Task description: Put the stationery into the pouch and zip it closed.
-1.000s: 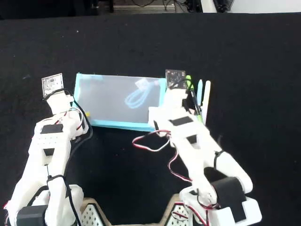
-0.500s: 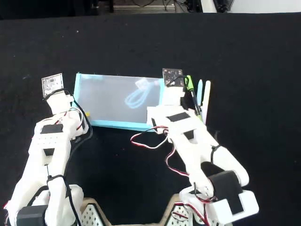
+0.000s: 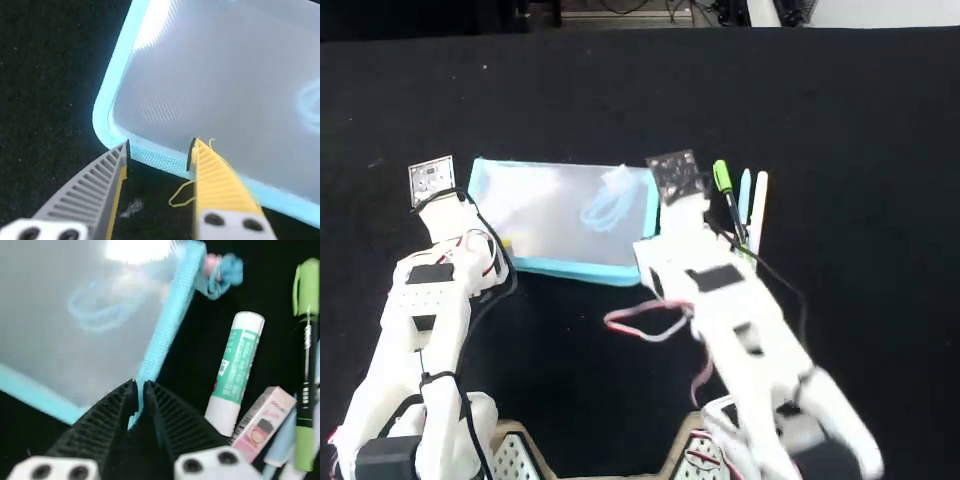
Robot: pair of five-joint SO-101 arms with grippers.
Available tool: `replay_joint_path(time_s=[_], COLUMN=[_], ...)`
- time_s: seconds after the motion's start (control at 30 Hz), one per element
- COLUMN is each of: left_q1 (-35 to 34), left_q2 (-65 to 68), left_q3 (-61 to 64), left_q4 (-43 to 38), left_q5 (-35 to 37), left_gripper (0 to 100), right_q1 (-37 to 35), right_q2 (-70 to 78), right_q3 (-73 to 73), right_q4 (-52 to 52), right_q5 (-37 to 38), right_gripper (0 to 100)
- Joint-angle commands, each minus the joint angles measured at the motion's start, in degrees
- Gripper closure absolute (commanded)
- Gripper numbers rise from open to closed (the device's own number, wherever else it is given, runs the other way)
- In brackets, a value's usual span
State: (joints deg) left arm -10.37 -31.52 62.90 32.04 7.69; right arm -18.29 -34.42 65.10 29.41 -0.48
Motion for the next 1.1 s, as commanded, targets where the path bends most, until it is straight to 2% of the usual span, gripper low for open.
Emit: replay_joint_path(time_s=[0.0, 0.2, 0.27, 0.4, 0.63, 0.87, 1.07], left_q1=[-0.7, -0.7, -0.7, -0.7, -0.7, -0.7, -0.7], left_q2=[0.0, 0.0, 0.0, 0.0, 0.0, 0.0, 0.0], left_q3=[-3.5, -3.5, -3.5, -3.5, -3.5, -3.5, -3.3], left_q4=[0.3, 0.2, 0.2, 0.2, 0.2, 0.2, 0.2], left_q5=[0.4, 0.4, 0.4, 0.4, 0.4, 0.4, 0.4], left_gripper=[79, 79, 79, 79, 79, 79, 79], right_q1=[-0.8, -8.3, -6.6, 1.2, 2.9, 7.4, 7.5], right_q2=[-17.5, -41.1, -47.5, -53.8, -41.5, -20.3, -2.1], right_q3=[4.7, 17.4, 18.7, 16.3, 6.9, -6.9, -15.3], right_q4=[3.8, 12.0, 12.2, 13.9, 19.1, 19.0, 14.8], right_q5=[7.6, 14.5, 13.0, 6.9, 13.4, 13.5, 13.7], right_gripper=[98.8, 98.4, 95.6, 89.2, 88.8, 88.8, 88.8])
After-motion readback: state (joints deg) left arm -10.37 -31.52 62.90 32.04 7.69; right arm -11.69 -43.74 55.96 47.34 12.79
